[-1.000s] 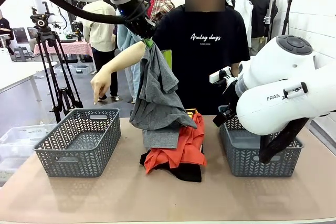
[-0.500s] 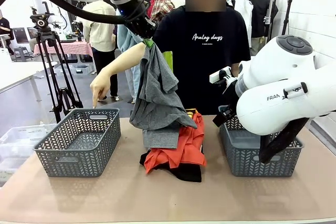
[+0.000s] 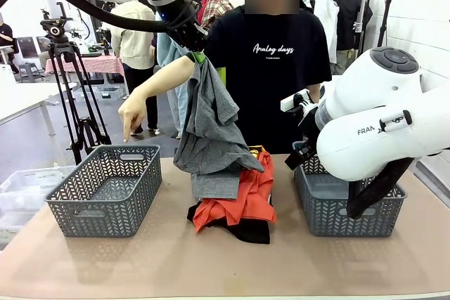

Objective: Sort the tops and bottoms.
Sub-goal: Sort the clothes according to human instructions.

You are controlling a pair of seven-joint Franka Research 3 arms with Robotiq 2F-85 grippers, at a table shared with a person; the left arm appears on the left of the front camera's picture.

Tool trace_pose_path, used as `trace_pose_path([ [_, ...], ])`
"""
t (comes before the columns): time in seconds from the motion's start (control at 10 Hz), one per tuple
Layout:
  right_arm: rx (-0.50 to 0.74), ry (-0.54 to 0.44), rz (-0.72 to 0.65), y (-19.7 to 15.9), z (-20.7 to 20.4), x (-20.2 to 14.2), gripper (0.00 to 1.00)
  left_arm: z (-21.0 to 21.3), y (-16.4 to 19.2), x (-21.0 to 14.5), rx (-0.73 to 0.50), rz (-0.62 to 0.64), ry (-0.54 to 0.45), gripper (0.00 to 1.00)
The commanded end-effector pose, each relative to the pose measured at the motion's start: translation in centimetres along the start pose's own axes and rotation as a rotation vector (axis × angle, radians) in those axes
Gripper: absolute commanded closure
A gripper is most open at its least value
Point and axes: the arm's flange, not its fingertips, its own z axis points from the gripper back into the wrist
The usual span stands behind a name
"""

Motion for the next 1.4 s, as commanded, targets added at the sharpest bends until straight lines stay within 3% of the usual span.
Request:
trace_pose_path([
  [0.0, 0.000, -0.006, -0.002, -0.1, 0.0, 0.0, 0.00, 0.3, 0.1, 0.2, -0.001, 0.011, 0.000, 1.00],
  [0.1, 0.000, -0.006, -0.002, -0.1, 0.0, 0.0, 0.00, 0.0, 0.0, 0.0, 0.000, 0.000, 0.000, 1.00],
  [0.4, 0.000, -0.006, -0.002, -0.1, 0.0, 0.0, 0.00, 7.1, 3.3, 0.5, 0.010, -0.052, -0.054, 1.00],
  [0.7, 0.000, -0.006, -0.002, -0.1, 0.0, 0.0, 0.00, 12.1, 9.6, 0.1, 0.173, 0.065, -0.055, 1.00],
  [1.1, 0.000, -0.006, -0.002, -0.1, 0.0, 0.0, 0.00, 11.7, 16.4, -4.7, 0.351, 0.328, 0.023, 1.00],
  [1.3, 0.000, -0.006, -0.002, -0.1, 0.0, 0.0, 0.00, 8.7, 17.4, -7.0, 0.337, 0.385, 0.090, 1.00],
])
